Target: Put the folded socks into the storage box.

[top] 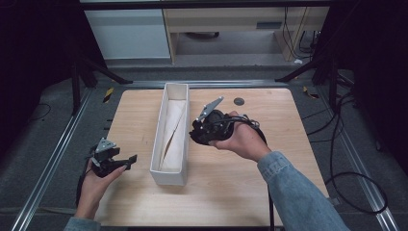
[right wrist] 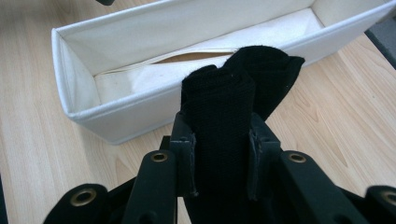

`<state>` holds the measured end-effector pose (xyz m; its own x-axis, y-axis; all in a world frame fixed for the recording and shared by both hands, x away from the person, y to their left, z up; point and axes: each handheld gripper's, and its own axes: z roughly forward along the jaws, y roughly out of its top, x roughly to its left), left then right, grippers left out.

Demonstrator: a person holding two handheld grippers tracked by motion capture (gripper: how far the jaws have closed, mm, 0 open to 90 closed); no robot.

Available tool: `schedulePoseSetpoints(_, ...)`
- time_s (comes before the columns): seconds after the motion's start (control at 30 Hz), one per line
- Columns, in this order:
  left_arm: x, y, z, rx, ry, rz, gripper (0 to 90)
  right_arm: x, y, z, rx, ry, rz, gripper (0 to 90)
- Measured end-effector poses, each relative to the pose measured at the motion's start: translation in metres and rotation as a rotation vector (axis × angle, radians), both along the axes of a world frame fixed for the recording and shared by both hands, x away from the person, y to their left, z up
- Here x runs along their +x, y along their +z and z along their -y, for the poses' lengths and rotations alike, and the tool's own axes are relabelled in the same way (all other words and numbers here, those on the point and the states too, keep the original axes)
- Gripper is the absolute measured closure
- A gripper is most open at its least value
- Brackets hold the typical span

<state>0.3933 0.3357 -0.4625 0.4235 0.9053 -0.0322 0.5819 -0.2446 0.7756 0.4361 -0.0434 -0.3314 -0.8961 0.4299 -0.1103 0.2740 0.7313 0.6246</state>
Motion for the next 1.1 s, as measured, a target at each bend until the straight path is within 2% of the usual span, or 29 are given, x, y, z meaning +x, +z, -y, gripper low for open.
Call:
schedulePoseSetpoints(0.63, 0.001, -0.003, 0.0, 0.007, 0.001, -0.011, 17.9, 0.007, 0.001, -0.035, 0.006, 0.054, -0.009, 69.3)
schedulePoseSetpoints(1.1, 0.001, -0.003, -0.001, 0.006, 0.005, -0.008, 17.9, 0.01, -0.003, -0.052, 0.004, 0.082, -0.023, 69.3)
